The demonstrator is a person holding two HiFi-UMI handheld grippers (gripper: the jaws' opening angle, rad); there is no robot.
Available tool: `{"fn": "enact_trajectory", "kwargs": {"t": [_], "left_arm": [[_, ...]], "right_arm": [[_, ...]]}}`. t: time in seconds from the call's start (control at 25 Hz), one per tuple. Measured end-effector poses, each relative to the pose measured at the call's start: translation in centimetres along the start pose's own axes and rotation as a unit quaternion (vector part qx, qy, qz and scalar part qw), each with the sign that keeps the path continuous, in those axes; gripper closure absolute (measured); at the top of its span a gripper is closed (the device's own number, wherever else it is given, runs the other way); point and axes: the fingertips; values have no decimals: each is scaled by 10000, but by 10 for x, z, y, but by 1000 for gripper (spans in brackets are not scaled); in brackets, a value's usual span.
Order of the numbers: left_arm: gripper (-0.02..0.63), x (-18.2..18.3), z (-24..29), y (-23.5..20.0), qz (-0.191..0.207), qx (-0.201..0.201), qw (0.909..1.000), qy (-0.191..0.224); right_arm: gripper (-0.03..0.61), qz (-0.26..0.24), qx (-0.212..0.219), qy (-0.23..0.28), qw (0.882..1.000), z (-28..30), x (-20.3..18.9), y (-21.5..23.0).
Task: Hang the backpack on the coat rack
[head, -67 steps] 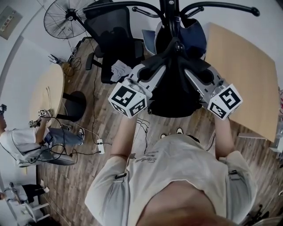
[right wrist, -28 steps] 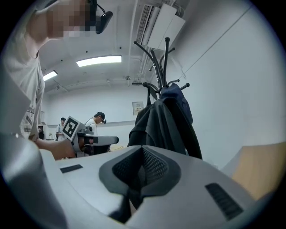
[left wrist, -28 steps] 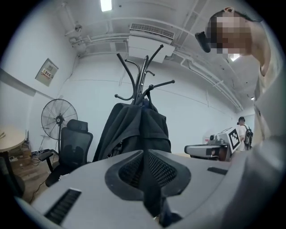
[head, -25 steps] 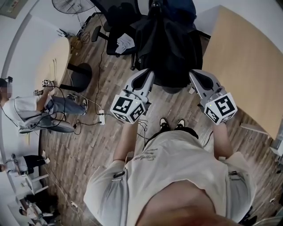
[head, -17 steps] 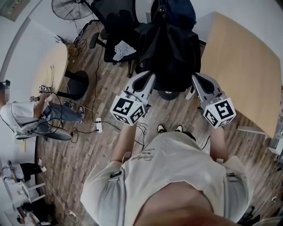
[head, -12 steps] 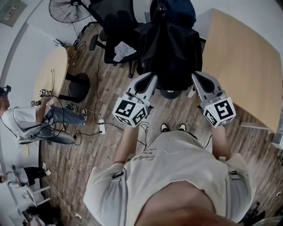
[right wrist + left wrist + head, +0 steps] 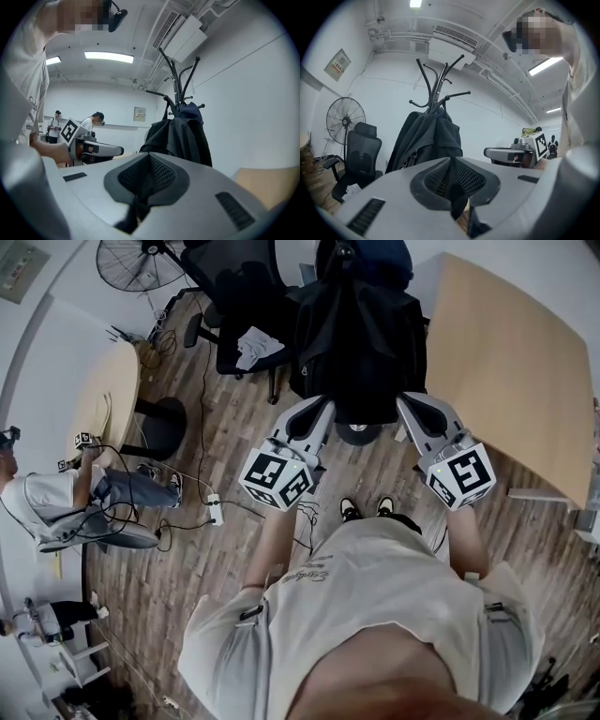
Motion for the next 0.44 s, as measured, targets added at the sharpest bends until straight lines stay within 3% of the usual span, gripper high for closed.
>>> {"fn": "enact_trajectory", "kwargs": {"t": [0.44], "left_arm": [[574, 10, 20, 35, 214, -298, 9993, 122]], "right_arm": [[583, -134, -51, 63, 9999, -21, 5, 6]]}}
Point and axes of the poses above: the fingertips, and each gripper's own axes: z forward along the fingers, y to its right, x out of its top, and after that the axes turned 1 degree about x, right-handed
